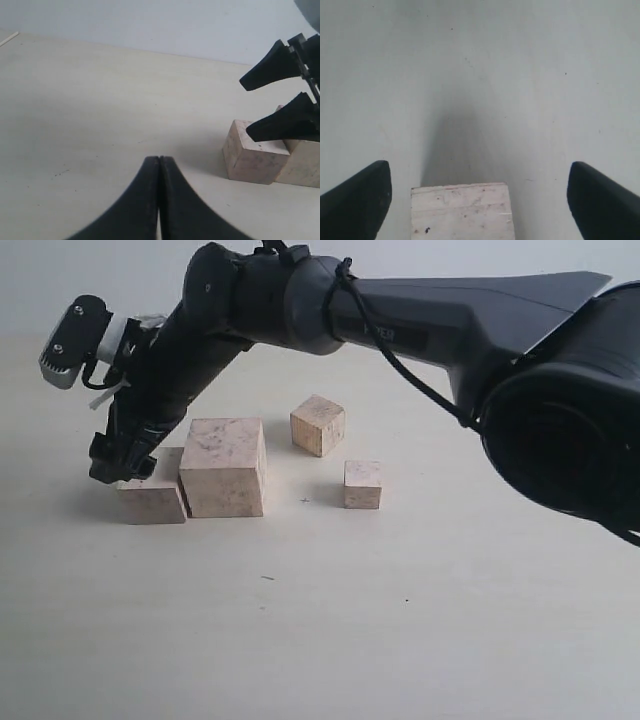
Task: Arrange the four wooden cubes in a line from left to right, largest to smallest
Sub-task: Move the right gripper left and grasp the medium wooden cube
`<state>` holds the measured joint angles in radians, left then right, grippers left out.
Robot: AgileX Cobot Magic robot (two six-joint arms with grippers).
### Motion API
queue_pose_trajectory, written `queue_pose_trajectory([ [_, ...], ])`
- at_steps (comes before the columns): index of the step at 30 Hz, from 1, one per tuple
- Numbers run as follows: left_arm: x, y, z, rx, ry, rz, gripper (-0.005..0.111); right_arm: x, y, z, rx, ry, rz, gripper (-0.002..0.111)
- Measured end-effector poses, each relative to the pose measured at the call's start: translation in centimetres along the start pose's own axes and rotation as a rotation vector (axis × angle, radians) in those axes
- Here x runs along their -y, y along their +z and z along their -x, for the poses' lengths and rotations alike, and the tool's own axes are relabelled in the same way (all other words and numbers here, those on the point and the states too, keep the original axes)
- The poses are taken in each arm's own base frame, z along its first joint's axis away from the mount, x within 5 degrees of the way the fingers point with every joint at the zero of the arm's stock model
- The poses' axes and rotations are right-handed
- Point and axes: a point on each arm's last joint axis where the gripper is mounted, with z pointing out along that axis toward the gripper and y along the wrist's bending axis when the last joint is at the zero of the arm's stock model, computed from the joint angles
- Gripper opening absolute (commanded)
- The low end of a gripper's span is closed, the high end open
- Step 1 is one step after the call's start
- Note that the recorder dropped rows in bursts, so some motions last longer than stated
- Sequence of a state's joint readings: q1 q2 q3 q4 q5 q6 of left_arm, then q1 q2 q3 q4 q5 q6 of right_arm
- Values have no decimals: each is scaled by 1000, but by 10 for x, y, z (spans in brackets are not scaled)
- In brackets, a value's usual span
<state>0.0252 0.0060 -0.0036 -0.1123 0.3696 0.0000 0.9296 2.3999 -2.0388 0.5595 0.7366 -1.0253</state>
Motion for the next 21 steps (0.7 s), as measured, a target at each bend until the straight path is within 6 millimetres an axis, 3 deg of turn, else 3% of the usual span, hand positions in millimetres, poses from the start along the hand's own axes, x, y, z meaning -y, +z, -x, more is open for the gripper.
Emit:
queue_pose_trajectory([
  [6,0,0,0,0,0,0,0,-2,18,-14,-35,0,28,88],
  [21,0,0,0,0,0,0,0,-5,31,-28,-70,12,53,84],
])
